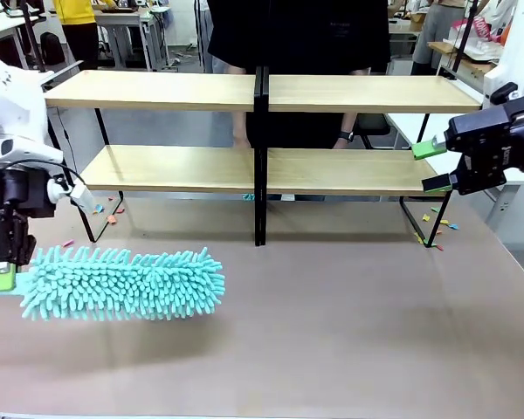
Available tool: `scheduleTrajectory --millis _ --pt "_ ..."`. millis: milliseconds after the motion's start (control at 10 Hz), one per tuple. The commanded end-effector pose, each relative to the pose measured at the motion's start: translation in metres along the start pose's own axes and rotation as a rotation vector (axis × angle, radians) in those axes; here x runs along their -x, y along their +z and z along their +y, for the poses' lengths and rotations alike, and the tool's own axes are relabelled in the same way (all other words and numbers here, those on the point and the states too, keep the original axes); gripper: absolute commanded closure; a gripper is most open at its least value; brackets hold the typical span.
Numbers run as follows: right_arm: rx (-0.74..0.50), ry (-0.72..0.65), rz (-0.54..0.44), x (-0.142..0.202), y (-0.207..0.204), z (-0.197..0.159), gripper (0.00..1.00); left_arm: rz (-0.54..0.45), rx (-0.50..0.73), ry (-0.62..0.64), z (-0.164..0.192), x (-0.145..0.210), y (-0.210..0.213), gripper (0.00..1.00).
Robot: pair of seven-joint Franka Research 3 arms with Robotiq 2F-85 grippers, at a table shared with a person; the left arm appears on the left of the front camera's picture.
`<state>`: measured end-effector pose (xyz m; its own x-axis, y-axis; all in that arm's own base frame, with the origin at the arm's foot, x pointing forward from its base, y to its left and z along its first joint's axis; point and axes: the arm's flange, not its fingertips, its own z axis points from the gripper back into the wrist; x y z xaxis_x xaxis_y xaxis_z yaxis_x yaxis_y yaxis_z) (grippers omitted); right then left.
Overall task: Clean the shelves.
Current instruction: Place the Duster on the table.
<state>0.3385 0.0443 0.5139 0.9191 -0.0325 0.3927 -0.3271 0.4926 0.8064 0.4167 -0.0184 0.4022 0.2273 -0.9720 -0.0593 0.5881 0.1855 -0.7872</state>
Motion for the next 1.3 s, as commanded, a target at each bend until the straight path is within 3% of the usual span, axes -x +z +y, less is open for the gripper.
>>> scheduleTrajectory --millis 0,300,600,1000,1200 --pt "-0.026 0.020 -0.016 -0.003 -0.002 -0.001 0.00 0.045 -0.012 0.045 0.007 -0.005 0.013 0.88" --pt "-0.026 0.020 -0.016 -0.003 -0.002 -0.001 0.00 0.073 -0.011 0.060 0.013 -0.011 0.012 0.88" --pt "-0.026 0.020 -0.016 -0.003 -0.002 -0.001 0.00 0.056 -0.056 0.117 0.014 -0.011 0.012 0.01" --pt "-0.026 0.020 -0.016 -0.003 -0.002 -0.001 0.00 -0.005 -0.131 0.165 -0.002 0.009 0.014 0.00" --pt "-0.026 0.020 -0.016 -0.003 -0.002 -0.001 0.00 -0.085 -0.270 0.301 -0.017 0.041 0.018 0.00"
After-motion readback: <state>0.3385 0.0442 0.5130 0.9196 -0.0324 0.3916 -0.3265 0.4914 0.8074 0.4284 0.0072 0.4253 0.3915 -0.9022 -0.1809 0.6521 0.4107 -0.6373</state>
